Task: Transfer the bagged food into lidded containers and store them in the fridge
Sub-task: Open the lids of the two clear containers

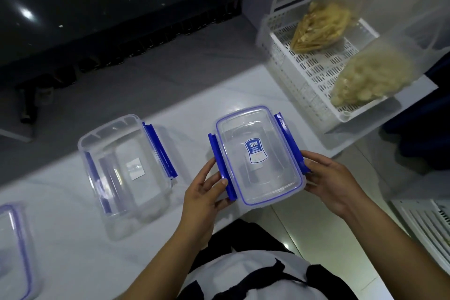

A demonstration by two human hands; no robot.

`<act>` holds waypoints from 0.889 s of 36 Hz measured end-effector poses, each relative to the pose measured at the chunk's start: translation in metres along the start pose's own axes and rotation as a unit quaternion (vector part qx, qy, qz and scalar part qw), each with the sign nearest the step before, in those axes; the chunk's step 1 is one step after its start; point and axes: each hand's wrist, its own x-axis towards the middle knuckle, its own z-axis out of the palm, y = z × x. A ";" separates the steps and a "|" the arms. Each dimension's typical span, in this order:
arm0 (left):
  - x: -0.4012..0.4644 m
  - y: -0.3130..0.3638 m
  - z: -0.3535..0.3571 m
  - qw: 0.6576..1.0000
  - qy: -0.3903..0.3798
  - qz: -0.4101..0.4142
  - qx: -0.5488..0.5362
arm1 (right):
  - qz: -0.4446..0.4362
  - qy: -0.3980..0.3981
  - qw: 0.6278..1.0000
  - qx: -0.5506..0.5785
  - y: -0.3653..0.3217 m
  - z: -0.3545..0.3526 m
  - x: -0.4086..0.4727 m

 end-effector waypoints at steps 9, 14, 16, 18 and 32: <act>-0.007 -0.003 0.003 0.965 0.017 0.103 0.239 | -0.156 0.086 0.979 -0.097 0.014 -0.002 0.004; -0.010 -0.013 0.008 0.867 -0.110 0.214 0.436 | -0.244 -0.068 0.887 -0.385 0.028 -0.008 -0.011; -0.007 -0.016 0.015 0.843 -0.113 0.238 0.469 | -0.264 -0.094 0.832 -0.478 0.027 -0.008 -0.013; -0.002 -0.017 0.020 0.828 -0.093 0.263 0.486 | -0.266 -0.115 0.793 -0.536 0.020 -0.008 -0.010; 0.074 0.023 0.060 0.811 0.011 0.224 0.541 | -0.265 -0.161 0.705 -0.637 -0.088 0.034 0.061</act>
